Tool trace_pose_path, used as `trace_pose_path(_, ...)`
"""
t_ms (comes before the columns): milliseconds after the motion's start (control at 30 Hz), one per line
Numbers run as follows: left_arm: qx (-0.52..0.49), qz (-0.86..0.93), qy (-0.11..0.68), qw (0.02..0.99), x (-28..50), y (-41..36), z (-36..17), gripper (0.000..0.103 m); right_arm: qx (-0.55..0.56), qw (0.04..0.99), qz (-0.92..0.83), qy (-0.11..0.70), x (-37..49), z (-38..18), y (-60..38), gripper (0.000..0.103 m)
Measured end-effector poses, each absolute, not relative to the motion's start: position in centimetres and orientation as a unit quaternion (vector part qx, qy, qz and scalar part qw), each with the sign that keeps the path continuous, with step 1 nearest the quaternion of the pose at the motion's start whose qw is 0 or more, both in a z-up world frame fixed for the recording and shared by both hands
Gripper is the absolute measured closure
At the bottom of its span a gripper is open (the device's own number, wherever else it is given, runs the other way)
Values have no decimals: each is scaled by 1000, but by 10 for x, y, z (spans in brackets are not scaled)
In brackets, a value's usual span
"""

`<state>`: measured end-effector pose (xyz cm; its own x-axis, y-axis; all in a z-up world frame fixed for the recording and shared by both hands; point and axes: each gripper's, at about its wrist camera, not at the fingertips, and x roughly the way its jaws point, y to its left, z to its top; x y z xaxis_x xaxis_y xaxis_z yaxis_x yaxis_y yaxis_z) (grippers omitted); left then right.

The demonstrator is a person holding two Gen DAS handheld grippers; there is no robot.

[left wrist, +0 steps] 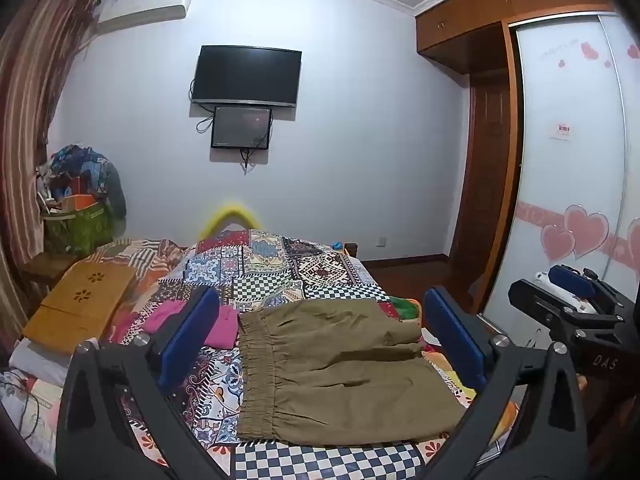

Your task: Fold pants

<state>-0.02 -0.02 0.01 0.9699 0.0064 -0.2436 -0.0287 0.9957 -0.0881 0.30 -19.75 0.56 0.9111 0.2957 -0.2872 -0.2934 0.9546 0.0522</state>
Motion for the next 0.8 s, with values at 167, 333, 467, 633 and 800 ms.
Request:
trace_pose_path(167, -57, 4, 129, 990, 1, 1, -1, 0, 2, 978, 149, 147, 3, 6, -197, 0)
trace_pose_path(333, -44, 13, 126, 991, 5, -3, 2, 0, 2, 978, 150, 146, 2, 6, -197, 0)
trace_pose_path(467, -46, 13, 128, 991, 7, -5, 4, 0, 4, 978, 149, 145, 3, 6, -197, 0)
trace_pose_path(633, -43, 11, 126, 991, 0, -4, -5, 0, 6, 978, 148, 145, 4, 6, -200, 0)
trace_pose_path(800, -45, 10, 127, 991, 1, -4, -8, 0, 7, 978, 150, 144, 5, 5, -202, 0)
